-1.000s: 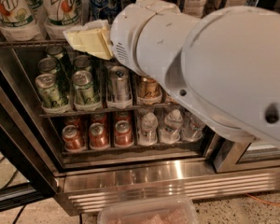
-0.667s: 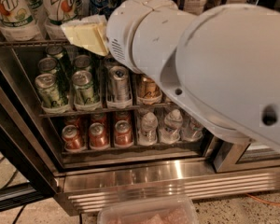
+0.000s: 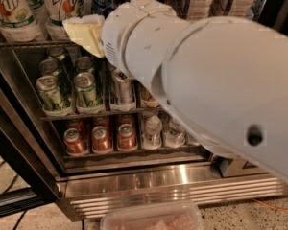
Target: Pick pepsi can from top shelf of fridge
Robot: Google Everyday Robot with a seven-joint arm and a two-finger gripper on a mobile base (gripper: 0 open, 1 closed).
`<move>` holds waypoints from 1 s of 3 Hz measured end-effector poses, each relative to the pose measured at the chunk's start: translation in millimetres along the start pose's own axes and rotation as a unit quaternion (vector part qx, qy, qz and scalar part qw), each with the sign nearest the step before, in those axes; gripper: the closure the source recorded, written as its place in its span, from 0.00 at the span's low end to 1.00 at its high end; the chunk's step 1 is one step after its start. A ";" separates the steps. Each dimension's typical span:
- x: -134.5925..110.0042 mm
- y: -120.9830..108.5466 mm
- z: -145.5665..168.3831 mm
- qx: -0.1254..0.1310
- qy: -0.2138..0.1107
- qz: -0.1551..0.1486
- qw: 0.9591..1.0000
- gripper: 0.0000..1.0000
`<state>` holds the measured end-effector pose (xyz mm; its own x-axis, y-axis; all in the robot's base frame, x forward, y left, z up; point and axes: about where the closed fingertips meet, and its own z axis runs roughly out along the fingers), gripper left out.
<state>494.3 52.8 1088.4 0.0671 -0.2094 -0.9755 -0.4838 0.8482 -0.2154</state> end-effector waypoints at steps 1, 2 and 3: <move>9.8 3.7 1.3 0.011 0.005 0.006 1.000 0.36; 18.8 7.9 4.6 0.020 0.009 0.009 1.000 0.40; 24.2 10.0 10.1 0.031 0.009 0.011 0.999 0.45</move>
Offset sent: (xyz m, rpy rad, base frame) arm 0.0122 0.0061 -0.0469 0.0115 0.0505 -0.0770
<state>499.8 61.2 1062.2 0.0421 -0.1986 -0.9792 -0.4299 0.8811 -0.1972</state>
